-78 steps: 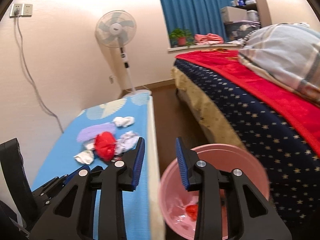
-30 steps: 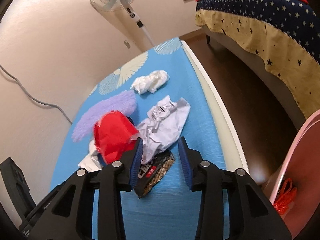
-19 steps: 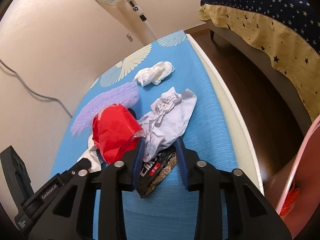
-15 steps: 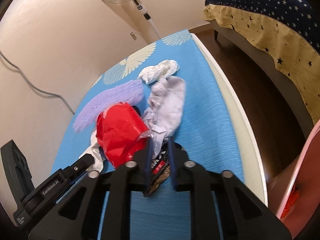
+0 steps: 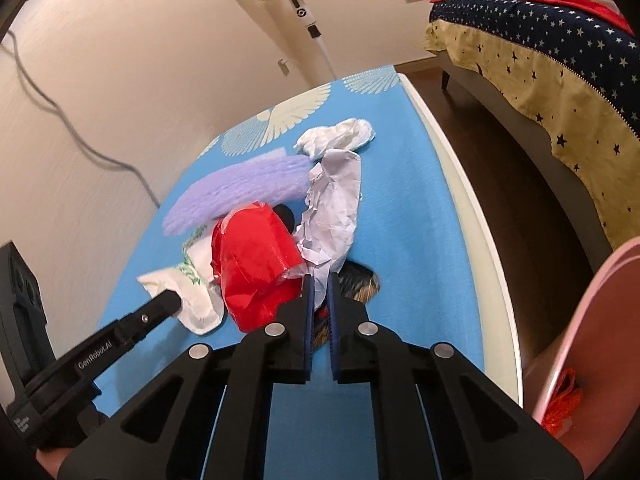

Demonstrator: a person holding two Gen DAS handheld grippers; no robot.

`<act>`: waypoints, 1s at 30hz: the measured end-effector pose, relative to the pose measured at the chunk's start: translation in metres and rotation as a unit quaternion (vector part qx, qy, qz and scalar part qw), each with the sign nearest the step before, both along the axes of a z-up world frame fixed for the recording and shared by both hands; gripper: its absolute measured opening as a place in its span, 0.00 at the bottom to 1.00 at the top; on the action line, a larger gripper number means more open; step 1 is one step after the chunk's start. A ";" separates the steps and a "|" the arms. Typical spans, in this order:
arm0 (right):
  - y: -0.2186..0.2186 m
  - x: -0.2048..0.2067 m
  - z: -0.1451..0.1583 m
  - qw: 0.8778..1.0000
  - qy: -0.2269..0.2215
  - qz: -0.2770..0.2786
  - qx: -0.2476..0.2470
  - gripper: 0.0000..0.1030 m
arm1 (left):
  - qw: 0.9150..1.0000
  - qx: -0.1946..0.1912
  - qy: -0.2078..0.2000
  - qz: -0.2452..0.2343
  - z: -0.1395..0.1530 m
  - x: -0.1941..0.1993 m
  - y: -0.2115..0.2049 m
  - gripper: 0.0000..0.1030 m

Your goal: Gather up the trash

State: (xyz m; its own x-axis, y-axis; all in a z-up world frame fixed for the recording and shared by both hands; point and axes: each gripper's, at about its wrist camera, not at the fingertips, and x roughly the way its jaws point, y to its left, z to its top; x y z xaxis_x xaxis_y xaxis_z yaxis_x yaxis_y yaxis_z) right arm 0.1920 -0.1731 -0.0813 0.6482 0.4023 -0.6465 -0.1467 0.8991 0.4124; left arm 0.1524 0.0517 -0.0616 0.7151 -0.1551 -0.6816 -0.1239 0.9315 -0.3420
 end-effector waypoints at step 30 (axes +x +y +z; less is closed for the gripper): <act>-0.018 -0.113 0.070 0.996 -0.060 0.010 -0.060 0.01 | 0.995 0.079 -0.067 -0.008 0.078 -0.115 0.001 0.04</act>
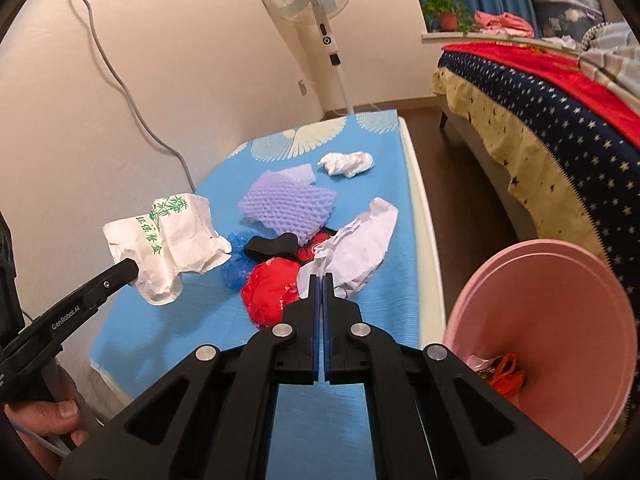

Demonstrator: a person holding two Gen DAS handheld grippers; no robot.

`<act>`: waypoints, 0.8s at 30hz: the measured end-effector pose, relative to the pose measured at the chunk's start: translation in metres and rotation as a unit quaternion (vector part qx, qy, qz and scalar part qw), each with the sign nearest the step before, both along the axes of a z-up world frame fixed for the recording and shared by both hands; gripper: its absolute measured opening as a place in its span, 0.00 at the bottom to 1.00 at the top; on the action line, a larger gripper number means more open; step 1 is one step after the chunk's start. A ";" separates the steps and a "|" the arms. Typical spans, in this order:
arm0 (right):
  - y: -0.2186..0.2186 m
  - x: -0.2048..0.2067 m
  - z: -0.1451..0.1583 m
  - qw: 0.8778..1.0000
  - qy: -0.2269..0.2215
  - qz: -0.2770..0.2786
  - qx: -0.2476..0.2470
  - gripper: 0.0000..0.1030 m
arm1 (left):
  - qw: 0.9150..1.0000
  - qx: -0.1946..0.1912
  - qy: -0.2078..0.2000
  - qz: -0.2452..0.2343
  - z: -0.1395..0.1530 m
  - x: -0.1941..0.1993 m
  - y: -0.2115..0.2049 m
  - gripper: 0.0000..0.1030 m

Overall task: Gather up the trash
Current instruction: 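Carry both held items over the pink bin and open both tools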

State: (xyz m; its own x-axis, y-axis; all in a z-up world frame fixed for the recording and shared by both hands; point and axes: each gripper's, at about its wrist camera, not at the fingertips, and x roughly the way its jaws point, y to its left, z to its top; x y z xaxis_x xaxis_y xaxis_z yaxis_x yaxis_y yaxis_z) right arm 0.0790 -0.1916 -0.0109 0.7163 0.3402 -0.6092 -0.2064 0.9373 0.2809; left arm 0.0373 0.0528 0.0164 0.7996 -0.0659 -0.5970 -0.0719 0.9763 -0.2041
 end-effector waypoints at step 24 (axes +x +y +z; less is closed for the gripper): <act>-0.023 -0.037 0.043 0.997 -0.054 -0.036 -0.052 0.01 | 0.998 0.006 -0.029 -0.055 0.012 -0.014 -0.035 0.04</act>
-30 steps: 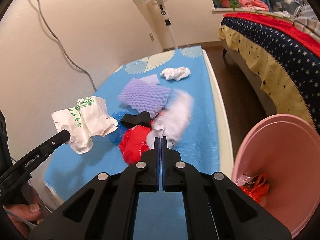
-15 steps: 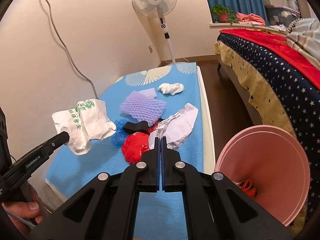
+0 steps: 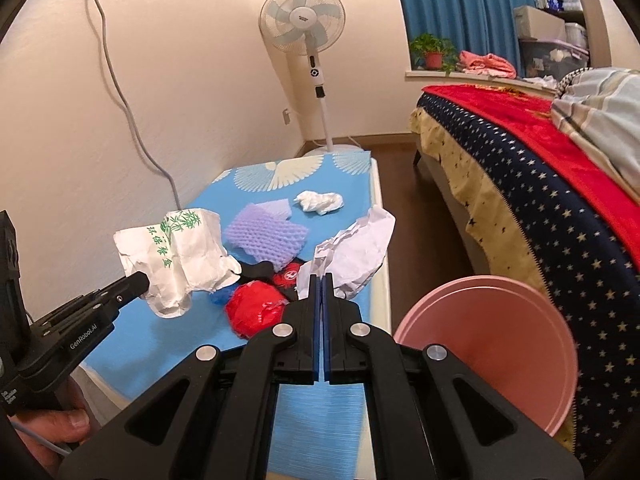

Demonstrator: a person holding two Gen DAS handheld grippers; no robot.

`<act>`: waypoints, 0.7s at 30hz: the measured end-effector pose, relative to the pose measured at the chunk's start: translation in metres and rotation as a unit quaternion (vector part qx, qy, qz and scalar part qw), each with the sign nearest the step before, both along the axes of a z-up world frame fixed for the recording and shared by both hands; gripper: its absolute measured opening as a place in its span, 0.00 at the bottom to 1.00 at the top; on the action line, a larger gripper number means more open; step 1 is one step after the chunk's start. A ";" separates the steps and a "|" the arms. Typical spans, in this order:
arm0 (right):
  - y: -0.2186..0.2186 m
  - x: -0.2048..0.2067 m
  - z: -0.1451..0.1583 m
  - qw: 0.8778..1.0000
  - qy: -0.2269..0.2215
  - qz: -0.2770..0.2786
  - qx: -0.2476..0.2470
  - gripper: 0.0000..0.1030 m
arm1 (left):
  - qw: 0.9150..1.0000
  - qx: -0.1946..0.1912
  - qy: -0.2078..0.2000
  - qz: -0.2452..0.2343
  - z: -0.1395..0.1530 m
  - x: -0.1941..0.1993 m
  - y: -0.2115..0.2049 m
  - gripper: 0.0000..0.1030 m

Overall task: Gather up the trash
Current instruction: 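Carry both held items over the pink bin and open both tools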

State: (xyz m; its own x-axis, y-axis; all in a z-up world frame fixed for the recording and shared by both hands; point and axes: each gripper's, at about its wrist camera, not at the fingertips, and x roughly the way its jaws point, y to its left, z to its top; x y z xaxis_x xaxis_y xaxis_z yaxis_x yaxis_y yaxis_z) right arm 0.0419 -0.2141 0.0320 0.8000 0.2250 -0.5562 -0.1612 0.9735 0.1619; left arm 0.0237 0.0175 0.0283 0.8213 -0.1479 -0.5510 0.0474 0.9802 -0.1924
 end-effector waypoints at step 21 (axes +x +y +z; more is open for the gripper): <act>-0.060 -0.020 0.015 0.995 -0.004 -0.094 -0.039 0.01 | 0.995 0.011 -0.016 -0.099 0.001 0.015 -0.082 0.04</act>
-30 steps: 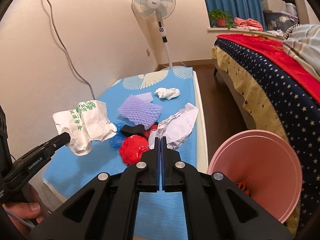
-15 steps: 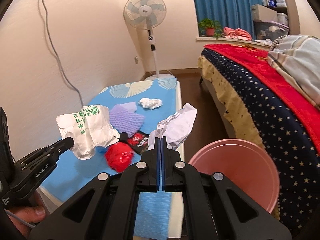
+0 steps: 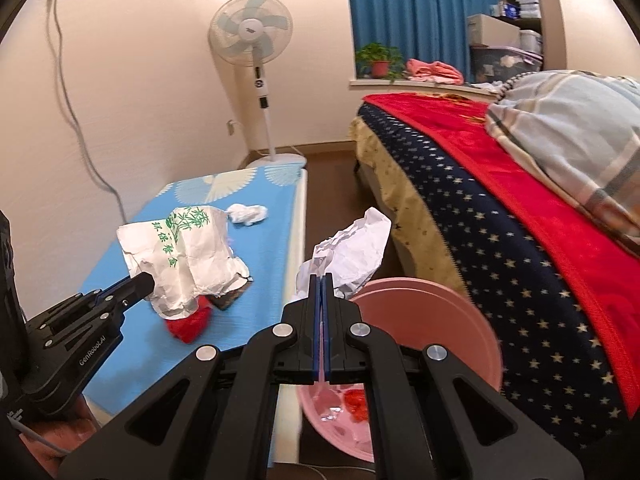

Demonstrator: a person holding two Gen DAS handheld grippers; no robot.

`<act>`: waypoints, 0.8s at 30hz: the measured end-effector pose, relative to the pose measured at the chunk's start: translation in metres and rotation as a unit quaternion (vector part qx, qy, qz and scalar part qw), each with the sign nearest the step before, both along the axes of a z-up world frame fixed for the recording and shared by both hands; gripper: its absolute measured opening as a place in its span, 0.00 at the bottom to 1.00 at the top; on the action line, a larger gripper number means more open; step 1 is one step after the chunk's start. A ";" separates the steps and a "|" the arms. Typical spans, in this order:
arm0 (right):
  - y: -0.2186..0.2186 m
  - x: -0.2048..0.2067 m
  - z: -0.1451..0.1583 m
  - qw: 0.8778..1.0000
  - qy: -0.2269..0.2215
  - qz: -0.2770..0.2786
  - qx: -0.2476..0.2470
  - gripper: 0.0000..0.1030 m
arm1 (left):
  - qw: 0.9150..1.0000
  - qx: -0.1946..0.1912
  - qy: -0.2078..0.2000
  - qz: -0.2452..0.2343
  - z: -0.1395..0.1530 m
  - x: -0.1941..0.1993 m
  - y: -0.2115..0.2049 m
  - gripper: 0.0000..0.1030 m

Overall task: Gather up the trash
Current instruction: 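Carry both held items over the pink bin and open both tools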

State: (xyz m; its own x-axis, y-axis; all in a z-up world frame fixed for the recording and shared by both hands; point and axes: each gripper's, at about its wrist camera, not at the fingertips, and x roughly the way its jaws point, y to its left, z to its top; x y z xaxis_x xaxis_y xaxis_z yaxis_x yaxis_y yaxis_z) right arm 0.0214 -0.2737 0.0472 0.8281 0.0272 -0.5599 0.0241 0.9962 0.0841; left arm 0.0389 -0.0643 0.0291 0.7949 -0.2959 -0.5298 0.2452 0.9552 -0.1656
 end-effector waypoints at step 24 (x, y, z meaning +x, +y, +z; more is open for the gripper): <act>-0.067 -0.005 -0.011 0.993 0.027 -0.111 -0.017 0.01 | 0.995 0.012 0.035 -0.097 -0.028 0.016 -0.100 0.04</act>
